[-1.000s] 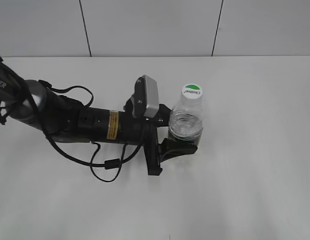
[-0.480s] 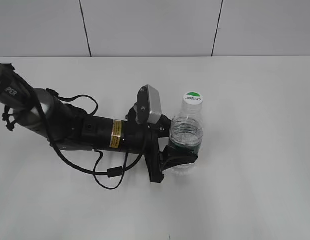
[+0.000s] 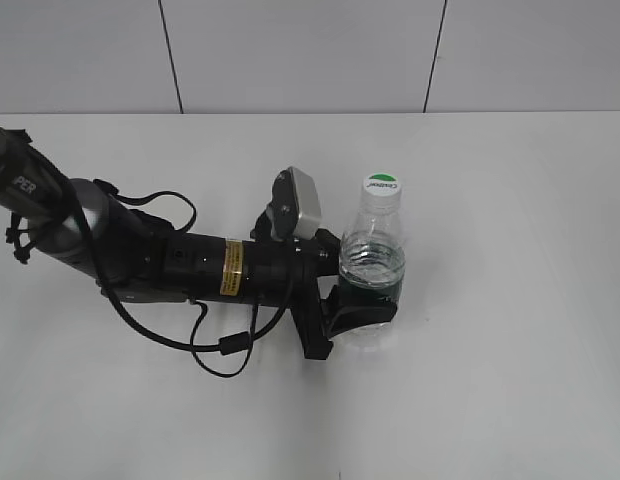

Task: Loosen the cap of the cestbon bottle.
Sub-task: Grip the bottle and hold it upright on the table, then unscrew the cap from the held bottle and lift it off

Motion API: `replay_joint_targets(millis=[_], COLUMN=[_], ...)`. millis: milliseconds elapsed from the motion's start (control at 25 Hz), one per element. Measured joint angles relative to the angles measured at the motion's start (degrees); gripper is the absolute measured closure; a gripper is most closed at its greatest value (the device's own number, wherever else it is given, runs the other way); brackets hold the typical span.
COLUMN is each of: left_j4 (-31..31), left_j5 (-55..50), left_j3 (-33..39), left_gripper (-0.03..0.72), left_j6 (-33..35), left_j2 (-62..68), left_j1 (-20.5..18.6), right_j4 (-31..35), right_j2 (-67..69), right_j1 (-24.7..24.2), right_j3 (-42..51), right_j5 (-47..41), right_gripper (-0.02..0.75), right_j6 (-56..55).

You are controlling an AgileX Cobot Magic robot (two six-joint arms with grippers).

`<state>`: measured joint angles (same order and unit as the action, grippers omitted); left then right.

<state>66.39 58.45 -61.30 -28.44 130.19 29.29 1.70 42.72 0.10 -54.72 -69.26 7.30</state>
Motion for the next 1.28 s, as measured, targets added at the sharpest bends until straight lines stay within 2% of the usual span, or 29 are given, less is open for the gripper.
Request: replay_joint_targets(millis=[200,400,560,1000,1120,1280], left_j4=[0.0,-0.1,-0.1,0.4,0.4,0.4], left_j5=[0.1,0.1,0.1,0.0,0.0,0.0], left_j3=[0.0,0.0,0.0,0.0,0.0,0.0], left_gripper=[0.276,0.276,0.276,0.276,0.276,0.276], left_j6=[-1.4,-2.5,-2.6,-2.6,-2.6,-2.6], left_j2=[0.0,0.0,0.0,0.0,0.0,0.0], left_j1=[0.0,0.0,0.0,0.0,0.0,0.0], right_j4=[6.0,11.3,11.4,9.6,9.4,10.9], right_j2=[12.4,19.1,23.5,38.7,42.1,45.8], right_j1=[0.0,0.4,5.3,21.1,23.8,25.2], right_j3=[-6.4,-9.5,-12.1,-22.1,-24.4,-27.5], right_j5=[-0.3,-0.4,-0.5,-0.6,-0.6,-0.6], right_gripper=[0.153,0.257,0.297,0.304,0.305,0.305], right_j6=[3.6,6.5,8.0,4.7,3.3,0.6])
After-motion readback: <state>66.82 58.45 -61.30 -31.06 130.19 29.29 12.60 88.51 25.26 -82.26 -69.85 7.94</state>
